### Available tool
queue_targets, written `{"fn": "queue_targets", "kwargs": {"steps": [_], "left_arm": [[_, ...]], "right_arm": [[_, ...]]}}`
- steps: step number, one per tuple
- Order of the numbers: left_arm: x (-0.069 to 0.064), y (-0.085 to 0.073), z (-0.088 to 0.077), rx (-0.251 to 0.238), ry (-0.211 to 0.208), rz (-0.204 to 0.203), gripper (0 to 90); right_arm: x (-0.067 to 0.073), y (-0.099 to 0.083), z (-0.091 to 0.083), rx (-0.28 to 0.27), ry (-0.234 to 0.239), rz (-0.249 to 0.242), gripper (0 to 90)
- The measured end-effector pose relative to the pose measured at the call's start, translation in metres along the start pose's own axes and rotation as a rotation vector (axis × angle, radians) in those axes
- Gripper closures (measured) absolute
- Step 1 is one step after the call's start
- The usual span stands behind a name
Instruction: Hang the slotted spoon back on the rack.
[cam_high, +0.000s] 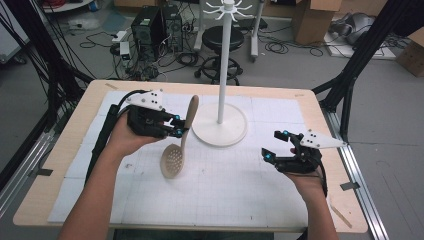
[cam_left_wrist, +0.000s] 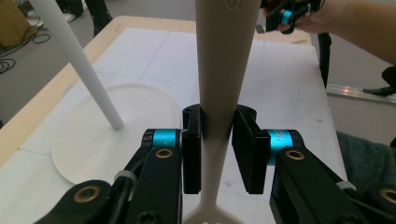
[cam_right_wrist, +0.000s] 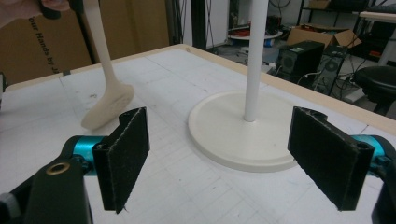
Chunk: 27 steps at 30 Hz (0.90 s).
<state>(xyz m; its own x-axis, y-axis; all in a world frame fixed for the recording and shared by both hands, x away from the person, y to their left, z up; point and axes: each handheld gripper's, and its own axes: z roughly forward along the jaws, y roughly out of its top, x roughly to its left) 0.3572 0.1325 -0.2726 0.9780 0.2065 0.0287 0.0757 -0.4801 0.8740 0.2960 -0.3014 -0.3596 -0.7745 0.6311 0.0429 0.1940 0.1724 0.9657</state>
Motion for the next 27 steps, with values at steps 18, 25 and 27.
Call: {"fn": "queue_targets", "kwargs": {"steps": [18,25,27], "left_arm": [[0.023,0.053,-0.016,0.012,0.078,-0.050,74.1],[0.035,0.074,-0.019,0.042,0.106,-0.052,74.1],[0.038,0.080,-0.018,0.047,0.115,-0.050,74.1]], "right_arm": [[-0.001,0.000,0.000,-0.004,0.000,0.001,20.0],[-0.001,0.001,-0.001,-0.009,0.001,0.005,20.0],[-0.001,0.001,-0.001,-0.008,0.001,0.005,20.0]]}}
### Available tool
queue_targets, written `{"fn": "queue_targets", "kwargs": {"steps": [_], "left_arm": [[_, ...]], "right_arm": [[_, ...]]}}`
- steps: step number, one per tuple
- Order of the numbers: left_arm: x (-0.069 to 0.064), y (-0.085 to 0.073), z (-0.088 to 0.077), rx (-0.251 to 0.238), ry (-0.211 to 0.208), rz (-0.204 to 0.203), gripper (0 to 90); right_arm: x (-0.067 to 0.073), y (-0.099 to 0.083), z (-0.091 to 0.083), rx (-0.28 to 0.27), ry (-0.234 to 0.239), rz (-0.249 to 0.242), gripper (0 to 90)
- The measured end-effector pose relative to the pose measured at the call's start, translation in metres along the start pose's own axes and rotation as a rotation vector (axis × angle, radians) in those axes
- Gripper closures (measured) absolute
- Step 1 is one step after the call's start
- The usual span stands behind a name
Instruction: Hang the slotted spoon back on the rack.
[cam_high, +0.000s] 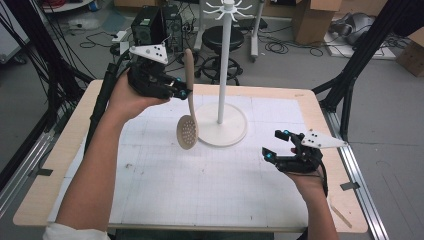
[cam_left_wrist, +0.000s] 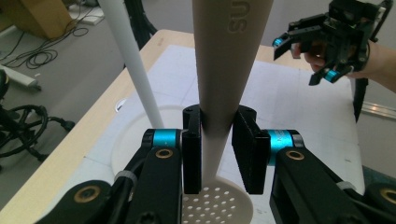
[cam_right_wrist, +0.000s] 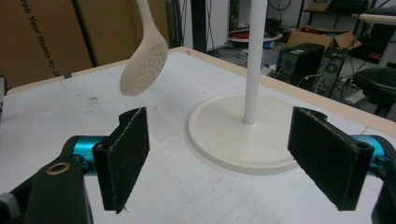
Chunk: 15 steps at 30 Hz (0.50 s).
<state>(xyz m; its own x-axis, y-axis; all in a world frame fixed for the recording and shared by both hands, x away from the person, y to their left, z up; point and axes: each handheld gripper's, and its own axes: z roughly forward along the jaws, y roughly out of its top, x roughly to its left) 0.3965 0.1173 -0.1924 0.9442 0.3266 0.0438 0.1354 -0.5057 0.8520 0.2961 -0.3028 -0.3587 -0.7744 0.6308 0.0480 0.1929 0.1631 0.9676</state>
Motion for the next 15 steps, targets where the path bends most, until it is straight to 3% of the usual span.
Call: {"fn": "queue_targets", "kwargs": {"steps": [8,15], "left_arm": [[0.015,0.025,0.007,0.040,0.021,-0.006,74.0],[0.019,0.043,0.015,0.047,0.042,-0.007,74.0]], "right_arm": [[0.000,0.000,0.001,-0.002,0.003,-0.003,20.0],[-0.002,-0.001,0.000,-0.002,0.003,0.005,20.0]]}}
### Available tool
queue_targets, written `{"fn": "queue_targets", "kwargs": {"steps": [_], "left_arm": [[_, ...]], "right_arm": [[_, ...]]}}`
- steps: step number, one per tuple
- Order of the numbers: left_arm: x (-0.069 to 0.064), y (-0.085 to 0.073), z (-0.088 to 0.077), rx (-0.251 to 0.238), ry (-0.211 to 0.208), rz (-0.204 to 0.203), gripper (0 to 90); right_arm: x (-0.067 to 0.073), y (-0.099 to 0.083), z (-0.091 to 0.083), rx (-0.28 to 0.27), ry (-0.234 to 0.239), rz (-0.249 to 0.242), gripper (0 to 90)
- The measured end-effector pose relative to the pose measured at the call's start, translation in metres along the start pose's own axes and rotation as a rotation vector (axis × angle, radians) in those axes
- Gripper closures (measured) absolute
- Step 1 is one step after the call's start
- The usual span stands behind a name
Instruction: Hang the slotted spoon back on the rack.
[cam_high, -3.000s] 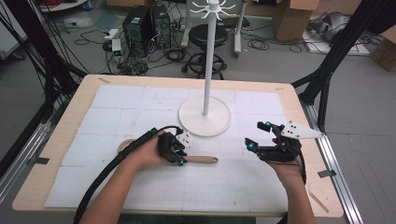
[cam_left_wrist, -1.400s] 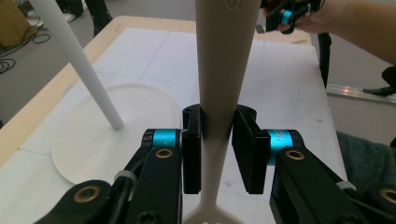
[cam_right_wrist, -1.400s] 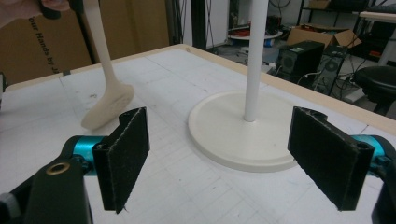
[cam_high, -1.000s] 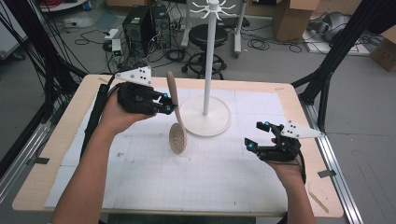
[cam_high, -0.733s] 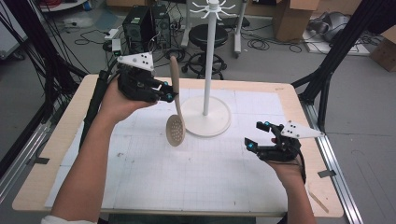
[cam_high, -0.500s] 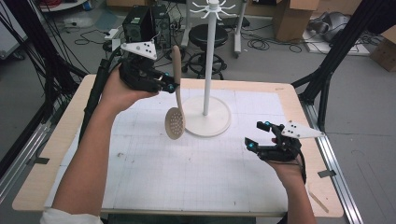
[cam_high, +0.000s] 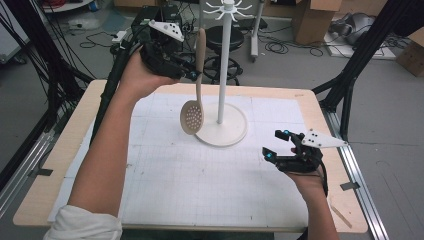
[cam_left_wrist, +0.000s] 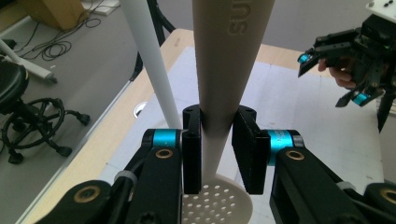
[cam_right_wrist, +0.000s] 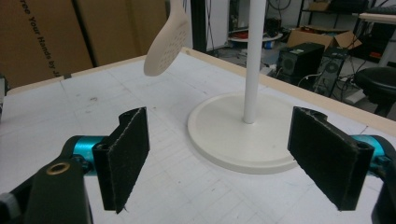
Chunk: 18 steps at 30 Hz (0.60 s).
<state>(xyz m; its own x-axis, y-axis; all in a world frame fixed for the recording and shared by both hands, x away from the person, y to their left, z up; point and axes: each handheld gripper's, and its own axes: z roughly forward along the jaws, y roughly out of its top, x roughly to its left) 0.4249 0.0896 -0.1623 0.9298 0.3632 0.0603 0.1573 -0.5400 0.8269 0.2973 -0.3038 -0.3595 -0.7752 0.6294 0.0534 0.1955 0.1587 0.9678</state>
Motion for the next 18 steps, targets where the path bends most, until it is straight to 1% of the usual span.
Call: {"fn": "queue_targets", "kwargs": {"steps": [5,9,11,16,18], "left_arm": [[0.005,0.010,0.004,0.021,0.032,-0.009,74.1],[0.009,0.015,0.005,0.025,0.055,-0.030,74.1],[0.010,0.017,0.006,0.029,0.062,-0.028,74.0],[0.013,0.020,0.009,0.028,0.065,-0.039,74.0],[0.014,0.022,0.011,0.033,0.067,-0.036,74.0]], "right_arm": [[0.000,0.000,0.001,0.001,0.002,0.000,20.0],[0.001,0.000,0.001,0.001,0.004,-0.003,20.0],[0.001,-0.001,0.001,0.001,0.004,-0.002,19.9],[0.000,-0.001,0.001,0.001,0.004,0.003,20.0],[0.000,-0.001,0.000,-0.003,0.003,0.001,20.0]]}}
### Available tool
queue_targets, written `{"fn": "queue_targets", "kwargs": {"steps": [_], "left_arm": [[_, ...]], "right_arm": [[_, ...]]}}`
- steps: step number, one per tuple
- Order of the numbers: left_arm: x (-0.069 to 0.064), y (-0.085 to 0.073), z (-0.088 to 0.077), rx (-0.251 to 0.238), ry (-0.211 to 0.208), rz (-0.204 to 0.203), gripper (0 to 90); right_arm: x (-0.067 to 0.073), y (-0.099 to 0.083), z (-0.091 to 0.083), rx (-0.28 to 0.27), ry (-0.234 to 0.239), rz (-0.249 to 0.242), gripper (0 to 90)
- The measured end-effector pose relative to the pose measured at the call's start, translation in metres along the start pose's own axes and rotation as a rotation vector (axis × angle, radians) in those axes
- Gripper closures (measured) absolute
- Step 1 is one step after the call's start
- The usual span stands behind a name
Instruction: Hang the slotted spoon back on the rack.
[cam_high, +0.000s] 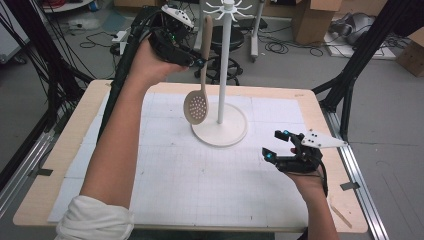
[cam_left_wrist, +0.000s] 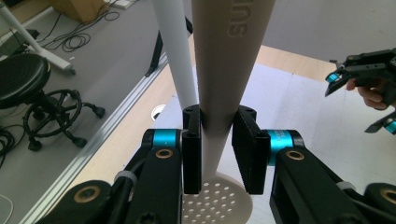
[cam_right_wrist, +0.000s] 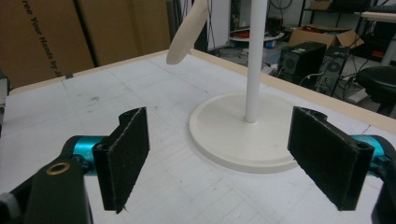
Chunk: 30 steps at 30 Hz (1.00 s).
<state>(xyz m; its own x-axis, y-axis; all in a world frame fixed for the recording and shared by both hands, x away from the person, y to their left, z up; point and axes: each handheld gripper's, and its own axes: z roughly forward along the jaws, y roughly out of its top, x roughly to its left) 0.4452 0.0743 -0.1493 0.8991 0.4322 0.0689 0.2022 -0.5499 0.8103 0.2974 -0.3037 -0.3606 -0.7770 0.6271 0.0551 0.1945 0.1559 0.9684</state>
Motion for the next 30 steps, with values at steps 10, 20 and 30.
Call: {"fn": "queue_targets", "kwargs": {"steps": [10,20,30], "left_arm": [[0.002,0.006,0.011,0.007,0.009,-0.006,74.0],[0.003,0.013,0.012,0.019,0.019,-0.005,74.0],[0.006,0.016,0.022,0.061,0.040,-0.013,74.0]], "right_arm": [[0.000,0.001,0.001,-0.006,0.008,0.001,20.0],[0.002,0.000,0.004,0.004,0.018,-0.004,20.0],[0.003,0.001,0.004,0.004,0.026,-0.004,20.0]]}}
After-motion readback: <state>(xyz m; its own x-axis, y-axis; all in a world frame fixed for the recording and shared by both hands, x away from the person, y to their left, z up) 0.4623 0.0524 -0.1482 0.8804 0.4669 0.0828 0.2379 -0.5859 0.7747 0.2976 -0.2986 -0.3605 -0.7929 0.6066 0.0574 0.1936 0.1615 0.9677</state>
